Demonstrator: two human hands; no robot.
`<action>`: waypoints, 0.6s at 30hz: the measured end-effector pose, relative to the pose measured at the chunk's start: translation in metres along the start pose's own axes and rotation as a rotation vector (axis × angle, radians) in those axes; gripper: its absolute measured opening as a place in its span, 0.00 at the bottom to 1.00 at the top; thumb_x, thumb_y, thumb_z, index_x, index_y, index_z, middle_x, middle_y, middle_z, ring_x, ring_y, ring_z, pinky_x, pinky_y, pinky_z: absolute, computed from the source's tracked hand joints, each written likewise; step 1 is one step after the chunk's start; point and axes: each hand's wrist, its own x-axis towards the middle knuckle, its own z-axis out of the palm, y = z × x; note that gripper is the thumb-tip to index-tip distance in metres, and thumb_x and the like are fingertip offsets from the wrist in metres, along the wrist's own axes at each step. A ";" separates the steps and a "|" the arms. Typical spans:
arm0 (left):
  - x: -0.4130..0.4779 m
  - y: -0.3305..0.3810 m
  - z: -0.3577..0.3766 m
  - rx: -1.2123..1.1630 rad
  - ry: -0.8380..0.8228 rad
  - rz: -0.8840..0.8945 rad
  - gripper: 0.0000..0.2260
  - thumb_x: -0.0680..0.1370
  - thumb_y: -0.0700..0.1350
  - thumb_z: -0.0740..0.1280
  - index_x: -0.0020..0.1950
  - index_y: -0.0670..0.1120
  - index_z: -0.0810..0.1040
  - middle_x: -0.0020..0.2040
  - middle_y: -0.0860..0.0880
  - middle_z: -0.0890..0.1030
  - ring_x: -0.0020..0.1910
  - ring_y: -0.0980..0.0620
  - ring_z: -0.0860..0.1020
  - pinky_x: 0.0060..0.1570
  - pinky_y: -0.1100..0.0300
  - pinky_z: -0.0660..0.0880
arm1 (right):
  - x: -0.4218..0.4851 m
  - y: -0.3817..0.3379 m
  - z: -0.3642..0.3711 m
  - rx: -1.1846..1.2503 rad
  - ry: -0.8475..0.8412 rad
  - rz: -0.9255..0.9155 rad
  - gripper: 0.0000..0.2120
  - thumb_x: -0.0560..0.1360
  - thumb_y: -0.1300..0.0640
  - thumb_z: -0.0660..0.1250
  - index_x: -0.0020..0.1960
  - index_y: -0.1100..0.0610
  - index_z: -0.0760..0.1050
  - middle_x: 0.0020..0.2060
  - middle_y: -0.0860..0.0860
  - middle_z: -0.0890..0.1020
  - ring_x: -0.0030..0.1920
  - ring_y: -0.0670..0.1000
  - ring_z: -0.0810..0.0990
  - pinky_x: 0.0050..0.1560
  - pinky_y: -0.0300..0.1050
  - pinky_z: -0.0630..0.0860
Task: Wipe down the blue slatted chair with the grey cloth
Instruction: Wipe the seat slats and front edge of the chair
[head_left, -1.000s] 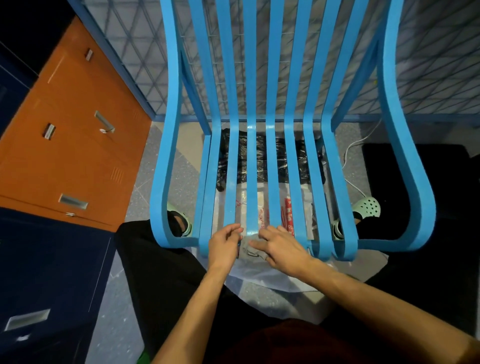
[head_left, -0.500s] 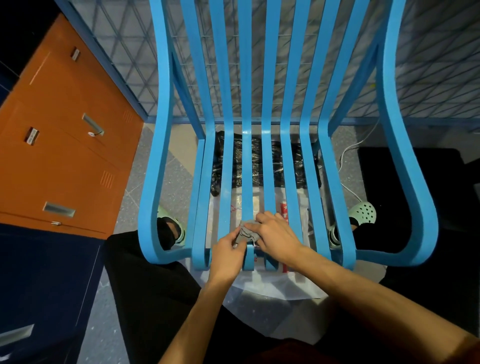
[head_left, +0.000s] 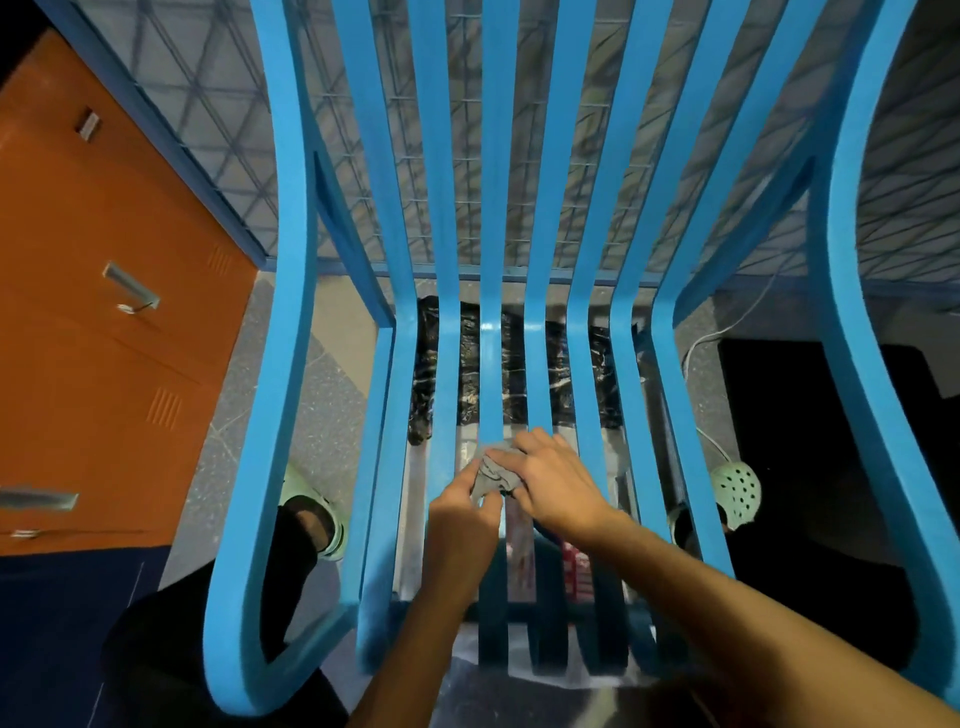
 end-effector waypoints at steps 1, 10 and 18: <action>0.010 0.007 0.002 -0.003 -0.006 -0.004 0.20 0.79 0.40 0.65 0.71 0.47 0.72 0.61 0.44 0.81 0.45 0.56 0.76 0.39 0.77 0.67 | 0.011 0.006 -0.002 -0.003 0.008 0.008 0.22 0.78 0.58 0.62 0.71 0.47 0.70 0.55 0.51 0.76 0.56 0.52 0.70 0.56 0.48 0.65; 0.085 0.048 0.016 -0.105 -0.050 -0.049 0.29 0.78 0.39 0.65 0.77 0.53 0.61 0.72 0.49 0.71 0.63 0.56 0.71 0.53 0.67 0.65 | 0.103 0.051 -0.025 -0.045 0.067 0.001 0.25 0.73 0.64 0.64 0.69 0.50 0.74 0.43 0.50 0.70 0.48 0.55 0.71 0.50 0.50 0.68; 0.100 0.043 0.020 -0.182 -0.074 -0.044 0.26 0.79 0.37 0.63 0.75 0.52 0.64 0.51 0.70 0.70 0.39 0.77 0.69 0.36 0.81 0.64 | 0.146 0.088 -0.054 -0.106 0.203 0.109 0.24 0.72 0.62 0.69 0.68 0.52 0.75 0.46 0.54 0.74 0.50 0.57 0.71 0.50 0.52 0.70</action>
